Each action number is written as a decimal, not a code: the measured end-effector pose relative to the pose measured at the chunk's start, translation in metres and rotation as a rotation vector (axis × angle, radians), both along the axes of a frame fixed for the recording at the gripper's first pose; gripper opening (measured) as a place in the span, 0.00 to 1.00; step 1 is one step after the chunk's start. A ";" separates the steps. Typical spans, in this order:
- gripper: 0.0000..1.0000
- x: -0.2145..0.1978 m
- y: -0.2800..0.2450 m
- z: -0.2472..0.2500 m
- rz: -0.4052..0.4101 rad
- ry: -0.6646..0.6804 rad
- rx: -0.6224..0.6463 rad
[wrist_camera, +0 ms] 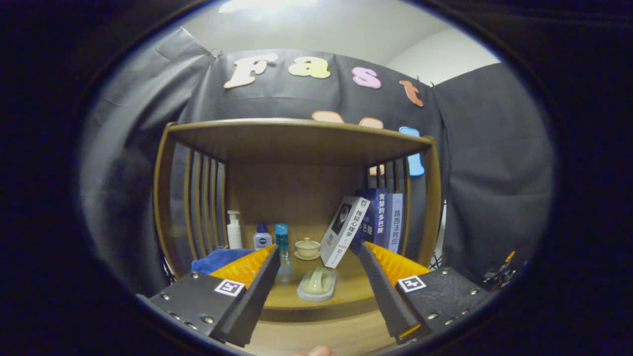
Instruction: Pull open the drawer, take out the items inside it, and place them on the countertop above the cabinet.
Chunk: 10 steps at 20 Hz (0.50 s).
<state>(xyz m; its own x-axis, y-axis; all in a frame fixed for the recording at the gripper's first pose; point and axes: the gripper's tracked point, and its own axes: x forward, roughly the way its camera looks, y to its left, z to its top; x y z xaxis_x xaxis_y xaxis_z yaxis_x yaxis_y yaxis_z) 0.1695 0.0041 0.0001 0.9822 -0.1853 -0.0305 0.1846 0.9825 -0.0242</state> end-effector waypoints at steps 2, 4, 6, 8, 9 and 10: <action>0.97 -0.025 0.008 0.004 0.021 -0.044 -0.013; 0.98 -0.051 0.007 -0.013 0.017 -0.014 -0.024; 0.98 -0.067 0.011 -0.025 0.028 0.000 -0.018; 0.98 -0.082 0.015 -0.039 0.044 0.006 -0.015; 0.98 -0.089 0.012 -0.047 0.039 0.007 -0.009; 0.98 -0.097 0.012 -0.055 0.036 0.007 0.008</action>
<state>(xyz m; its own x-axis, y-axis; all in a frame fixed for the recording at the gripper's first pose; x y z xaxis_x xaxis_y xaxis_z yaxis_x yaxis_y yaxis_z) 0.0729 0.0162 -0.0552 0.9880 -0.1493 -0.0386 0.1487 0.9887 -0.0176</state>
